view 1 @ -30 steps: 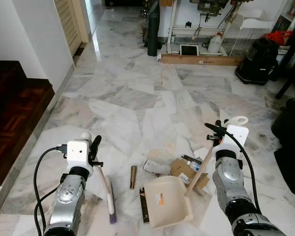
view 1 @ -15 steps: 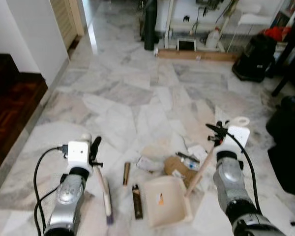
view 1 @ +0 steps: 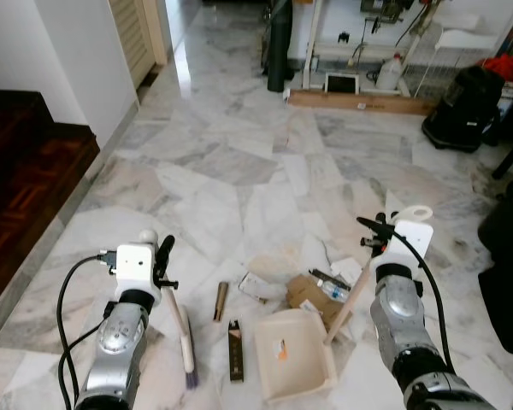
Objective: Sweep floor
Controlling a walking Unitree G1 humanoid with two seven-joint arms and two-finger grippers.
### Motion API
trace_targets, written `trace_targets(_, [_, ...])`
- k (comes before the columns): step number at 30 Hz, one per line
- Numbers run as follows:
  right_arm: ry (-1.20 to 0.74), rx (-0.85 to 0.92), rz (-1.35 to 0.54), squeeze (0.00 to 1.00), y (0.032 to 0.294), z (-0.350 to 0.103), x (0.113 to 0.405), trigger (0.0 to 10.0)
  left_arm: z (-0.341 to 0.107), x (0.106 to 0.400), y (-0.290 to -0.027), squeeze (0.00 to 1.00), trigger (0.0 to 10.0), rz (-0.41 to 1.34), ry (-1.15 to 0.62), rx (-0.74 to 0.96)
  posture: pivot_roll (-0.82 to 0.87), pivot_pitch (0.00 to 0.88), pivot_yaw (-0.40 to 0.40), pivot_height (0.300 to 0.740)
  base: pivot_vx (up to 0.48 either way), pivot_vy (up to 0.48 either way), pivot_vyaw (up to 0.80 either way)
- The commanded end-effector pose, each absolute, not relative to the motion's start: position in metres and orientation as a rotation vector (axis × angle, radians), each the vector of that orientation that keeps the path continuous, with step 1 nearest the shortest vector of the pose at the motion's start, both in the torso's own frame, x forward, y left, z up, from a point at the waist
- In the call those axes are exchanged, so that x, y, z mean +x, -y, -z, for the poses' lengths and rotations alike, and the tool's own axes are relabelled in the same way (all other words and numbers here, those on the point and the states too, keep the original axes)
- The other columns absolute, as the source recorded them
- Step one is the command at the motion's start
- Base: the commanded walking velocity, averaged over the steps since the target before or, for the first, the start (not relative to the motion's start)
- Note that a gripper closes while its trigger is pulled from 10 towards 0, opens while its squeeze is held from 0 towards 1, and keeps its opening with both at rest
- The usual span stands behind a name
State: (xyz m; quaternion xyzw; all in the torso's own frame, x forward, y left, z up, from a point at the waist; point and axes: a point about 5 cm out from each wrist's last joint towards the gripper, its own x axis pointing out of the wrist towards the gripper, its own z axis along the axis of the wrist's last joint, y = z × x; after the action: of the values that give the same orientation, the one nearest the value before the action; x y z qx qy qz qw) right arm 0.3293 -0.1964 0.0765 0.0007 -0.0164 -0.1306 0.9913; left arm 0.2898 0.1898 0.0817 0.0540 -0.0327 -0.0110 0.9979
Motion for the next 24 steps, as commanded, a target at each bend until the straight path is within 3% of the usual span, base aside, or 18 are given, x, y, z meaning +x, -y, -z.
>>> trace_targets(1, [0.032,0.000,0.260,0.00,0.195,-0.076,0.329,10.0,-0.089,0.291,-0.192,0.00,10.0,0.026,0.101,0.140,0.01,0.078,-0.027,0.740,0.000,0.000,0.00])
trace_targets(24, [-0.142,-0.081,0.314,0.00,0.201,-0.054,0.325,10.0,-0.075,0.289,-0.182,0.00,10.0,0.153,-0.005,0.119,0.02,0.077,-0.026,0.740,0.000,0.000,0.00])
